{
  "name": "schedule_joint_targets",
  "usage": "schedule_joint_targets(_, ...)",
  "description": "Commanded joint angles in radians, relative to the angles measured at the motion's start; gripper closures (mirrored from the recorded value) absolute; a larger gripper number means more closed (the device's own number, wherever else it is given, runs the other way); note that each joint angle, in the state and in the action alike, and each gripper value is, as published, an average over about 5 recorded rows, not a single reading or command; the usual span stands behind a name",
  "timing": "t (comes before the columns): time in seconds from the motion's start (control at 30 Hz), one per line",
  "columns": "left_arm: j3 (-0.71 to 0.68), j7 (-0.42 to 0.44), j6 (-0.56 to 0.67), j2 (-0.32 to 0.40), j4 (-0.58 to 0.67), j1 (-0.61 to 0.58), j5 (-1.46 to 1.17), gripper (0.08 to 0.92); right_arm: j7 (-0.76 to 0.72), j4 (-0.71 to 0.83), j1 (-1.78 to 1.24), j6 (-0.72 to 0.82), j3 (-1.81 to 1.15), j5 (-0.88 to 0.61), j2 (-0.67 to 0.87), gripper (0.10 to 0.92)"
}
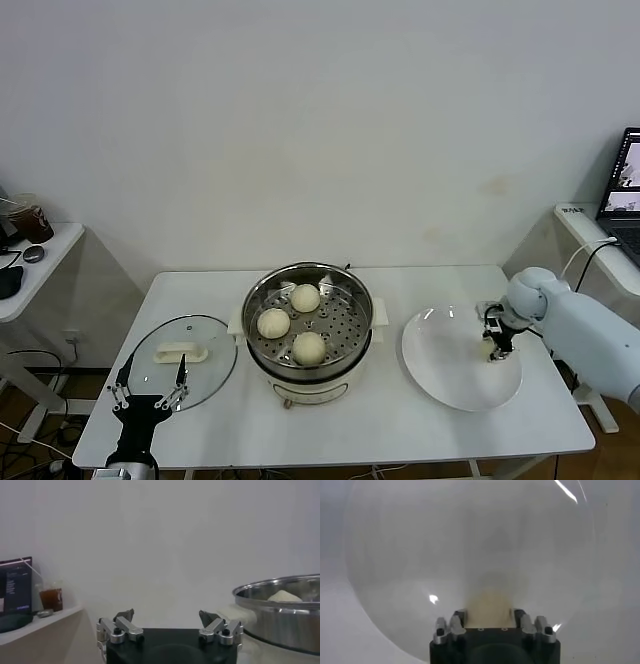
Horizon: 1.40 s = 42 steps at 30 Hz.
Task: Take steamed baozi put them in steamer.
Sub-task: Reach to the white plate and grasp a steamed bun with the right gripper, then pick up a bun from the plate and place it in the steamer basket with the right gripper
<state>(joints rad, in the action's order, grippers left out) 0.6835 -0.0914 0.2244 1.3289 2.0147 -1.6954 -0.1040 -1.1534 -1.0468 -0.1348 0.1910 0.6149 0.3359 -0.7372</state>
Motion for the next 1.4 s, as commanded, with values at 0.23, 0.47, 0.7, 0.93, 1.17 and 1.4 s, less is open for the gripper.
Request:
schedule_joint_targets(0.23, -0.004, 0.002, 0.000, -0.006, -0.006, 0.014, -0.007, 0.177, -0.022, -0.263, 0.555, 0.119, 0.418, -0.367, 0.090, 0.583)
schedule_joint_targets(0.47, -0.018, 0.003, -0.001, -0.013, -0.016, 0.037, -0.016, 0.177, 0.043, -0.410, 0.964, 0.274, 0.701, -0.687, -0.062, 0.575)
schedule_joint_targets(0.7, -0.023, 0.004, 0.000, -0.019, -0.025, 0.054, -0.022, 0.177, 0.192, -0.533, 0.957, 0.476, 0.770, -0.904, -0.238, 0.567)
schedule_joint_targets(0.93, -0.012, 0.003, 0.002, -0.017, -0.027, 0.057, -0.023, 0.177, 0.289, -0.483, 0.826, 0.537, 0.754, -0.948, -0.392, 0.567)
schedule_joint_targets(1.17, 0.006, 0.002, 0.003, -0.012, -0.018, 0.054, -0.024, 0.177, 0.304, -0.401, 0.718, 0.537, 0.742, -0.895, -0.453, 0.567)
schedule_joint_targets(1.4, 0.013, 0.002, 0.004, -0.008, -0.017, 0.050, -0.025, 0.177, 0.297, -0.349, 0.632, 0.536, 0.748, -0.780, -0.456, 0.567)
